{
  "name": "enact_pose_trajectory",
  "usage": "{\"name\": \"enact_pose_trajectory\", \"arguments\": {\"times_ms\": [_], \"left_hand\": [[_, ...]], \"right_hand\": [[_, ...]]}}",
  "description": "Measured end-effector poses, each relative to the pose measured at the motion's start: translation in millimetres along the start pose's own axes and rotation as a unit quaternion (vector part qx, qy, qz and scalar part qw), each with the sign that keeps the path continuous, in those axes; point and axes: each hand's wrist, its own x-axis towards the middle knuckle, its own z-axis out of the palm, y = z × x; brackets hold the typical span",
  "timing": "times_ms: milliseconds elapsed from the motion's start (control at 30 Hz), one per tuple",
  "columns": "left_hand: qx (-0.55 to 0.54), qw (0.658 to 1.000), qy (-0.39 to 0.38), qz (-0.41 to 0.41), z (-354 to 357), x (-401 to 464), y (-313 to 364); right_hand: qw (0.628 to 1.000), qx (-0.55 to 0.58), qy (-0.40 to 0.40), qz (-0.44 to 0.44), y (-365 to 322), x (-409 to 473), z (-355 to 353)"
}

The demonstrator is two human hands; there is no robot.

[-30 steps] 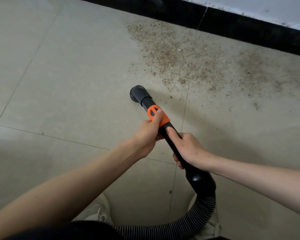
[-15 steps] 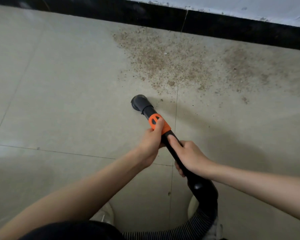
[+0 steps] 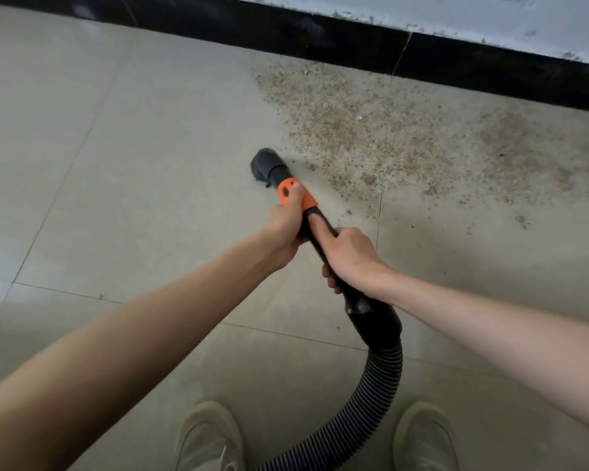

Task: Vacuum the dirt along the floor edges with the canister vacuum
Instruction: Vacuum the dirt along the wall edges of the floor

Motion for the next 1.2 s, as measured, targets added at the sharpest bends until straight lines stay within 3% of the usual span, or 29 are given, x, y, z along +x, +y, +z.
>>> {"name": "enact_pose_trajectory", "arguments": {"times_ms": [167, 367, 600, 733, 867, 1033, 1200], "left_hand": [[0.006, 1.000, 0.007, 0.001, 20, 22, 28], [-0.069, 0.995, 0.066, 0.011, -26, 25, 12], [-0.086, 0.995, 0.053, -0.022, -7, 36, 24], [-0.070, 0.997, 0.035, -0.014, 0, 59, 50], [-0.133, 0.991, 0.005, -0.026, -7, 72, 73], [-0.203, 0.979, -0.013, -0.019, -36, 84, 88], [-0.142, 0.988, 0.052, -0.018, -70, 99, 124]], "right_hand": [[0.998, 0.054, 0.039, 0.004, -27, 23, -3], [0.996, 0.037, -0.083, -0.007, -28, 20, 22], [0.990, 0.078, -0.118, -0.008, -20, 22, 3], [0.994, 0.002, -0.104, -0.042, -3, 21, -14], [0.992, 0.079, -0.068, -0.074, -2, 22, -16], [0.990, 0.076, -0.083, -0.090, -8, 25, -2], [0.985, 0.054, -0.049, -0.153, -45, 46, 28]]}}
